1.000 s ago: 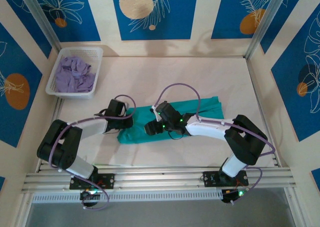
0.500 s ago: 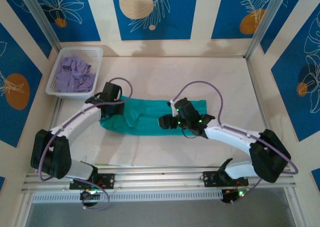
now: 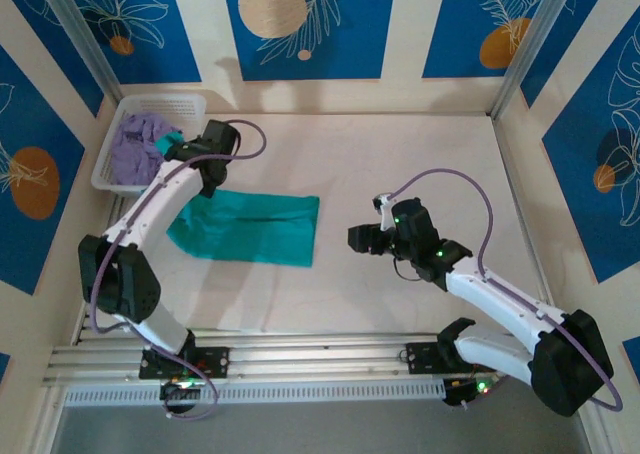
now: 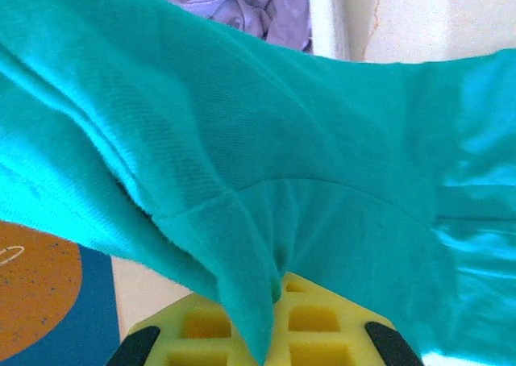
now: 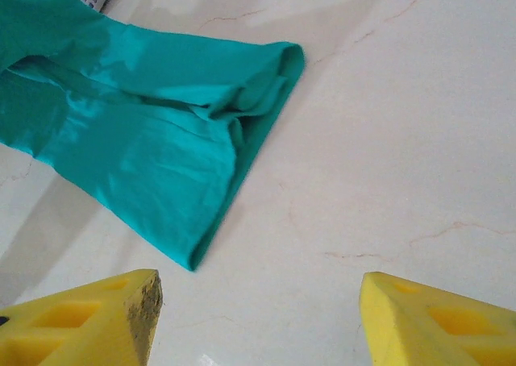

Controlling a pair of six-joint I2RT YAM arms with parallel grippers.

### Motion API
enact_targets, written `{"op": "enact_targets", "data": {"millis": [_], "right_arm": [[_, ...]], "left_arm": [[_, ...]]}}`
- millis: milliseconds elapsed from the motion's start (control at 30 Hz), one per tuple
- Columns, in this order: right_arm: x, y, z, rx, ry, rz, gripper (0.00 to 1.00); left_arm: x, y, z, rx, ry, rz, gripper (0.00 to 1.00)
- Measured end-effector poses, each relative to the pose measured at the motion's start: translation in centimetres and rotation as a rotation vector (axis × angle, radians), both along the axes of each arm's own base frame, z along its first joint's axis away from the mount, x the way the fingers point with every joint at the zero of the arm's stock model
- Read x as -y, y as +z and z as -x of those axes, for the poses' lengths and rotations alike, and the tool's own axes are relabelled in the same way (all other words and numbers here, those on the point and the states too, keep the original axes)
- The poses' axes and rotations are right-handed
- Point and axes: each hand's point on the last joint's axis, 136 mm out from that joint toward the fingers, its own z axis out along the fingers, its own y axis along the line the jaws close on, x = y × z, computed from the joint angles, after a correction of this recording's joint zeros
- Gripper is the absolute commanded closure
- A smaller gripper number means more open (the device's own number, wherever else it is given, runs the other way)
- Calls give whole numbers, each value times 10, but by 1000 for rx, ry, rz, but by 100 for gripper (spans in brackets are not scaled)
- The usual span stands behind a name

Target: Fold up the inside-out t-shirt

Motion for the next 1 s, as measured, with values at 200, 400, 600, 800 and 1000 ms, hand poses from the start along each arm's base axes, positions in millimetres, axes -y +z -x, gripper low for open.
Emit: {"op": "enact_targets", "data": {"millis": [200, 400, 600, 800, 1000], "right_arm": [[2, -1, 1, -5, -4, 3, 34], [5, -5, 2, -21, -11, 14, 34], [11, -9, 3, -33, -24, 34, 34], [16, -16, 6, -37, -44, 40, 34], [0, -37, -1, -105, -34, 41, 34]], "left_arm": [[47, -30, 1, -98, -94, -18, 100], [138, -78, 4, -185, -212, 61, 77], [265, -119, 8, -240, -342, 293, 44], [283, -106, 20, -218, -362, 438, 31], [207, -72, 36, -115, -236, 656, 30]]}}
